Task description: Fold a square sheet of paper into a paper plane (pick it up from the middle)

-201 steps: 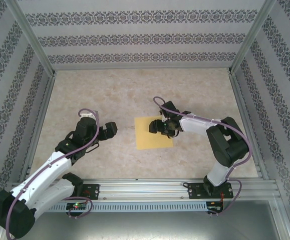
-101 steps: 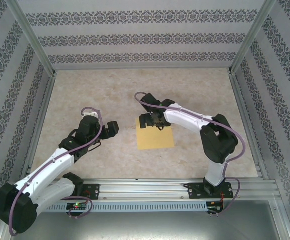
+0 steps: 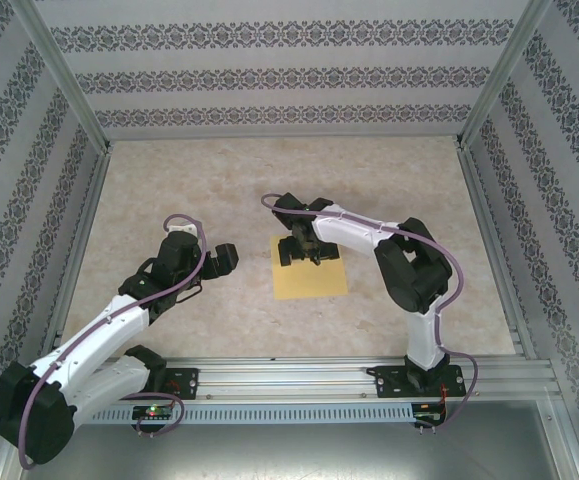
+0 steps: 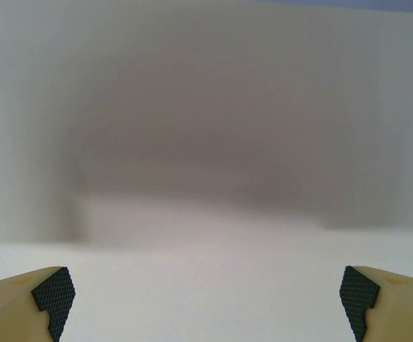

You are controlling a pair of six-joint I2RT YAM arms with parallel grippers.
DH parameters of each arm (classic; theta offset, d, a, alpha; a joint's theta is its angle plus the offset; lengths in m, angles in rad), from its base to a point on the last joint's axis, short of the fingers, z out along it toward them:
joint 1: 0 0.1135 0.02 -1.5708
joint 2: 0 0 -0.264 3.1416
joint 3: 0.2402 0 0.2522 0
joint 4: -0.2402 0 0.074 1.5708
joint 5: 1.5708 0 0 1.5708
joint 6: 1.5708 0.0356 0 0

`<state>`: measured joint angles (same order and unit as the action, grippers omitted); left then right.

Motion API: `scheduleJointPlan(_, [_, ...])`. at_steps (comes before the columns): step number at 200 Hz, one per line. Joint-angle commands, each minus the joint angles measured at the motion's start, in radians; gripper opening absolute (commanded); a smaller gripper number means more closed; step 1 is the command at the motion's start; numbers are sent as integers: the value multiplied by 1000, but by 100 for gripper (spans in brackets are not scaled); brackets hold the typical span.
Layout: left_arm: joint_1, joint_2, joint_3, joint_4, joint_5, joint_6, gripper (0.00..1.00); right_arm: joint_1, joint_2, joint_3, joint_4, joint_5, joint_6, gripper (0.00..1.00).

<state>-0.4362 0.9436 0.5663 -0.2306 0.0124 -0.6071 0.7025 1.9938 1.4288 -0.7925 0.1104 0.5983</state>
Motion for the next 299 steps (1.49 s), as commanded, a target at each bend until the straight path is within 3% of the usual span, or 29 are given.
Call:
scheduleJointPlan(1, [10,4,-6,33,14,14,100,-8,38,4,-4,-44,2,98])
scheduleJointPlan(78, [10,5,-13,27,12,7,100,-6,96,-77,44,-79,14,96])
scheduleJointPlan(213, [10,2,-17,19,20,-2,100,-10,61,-32,42,-102,4,87])
scheduleJointPlan(299, [9,-6,-16,10,21,-5,100,-12,-77,-44,118,-167,21,54])
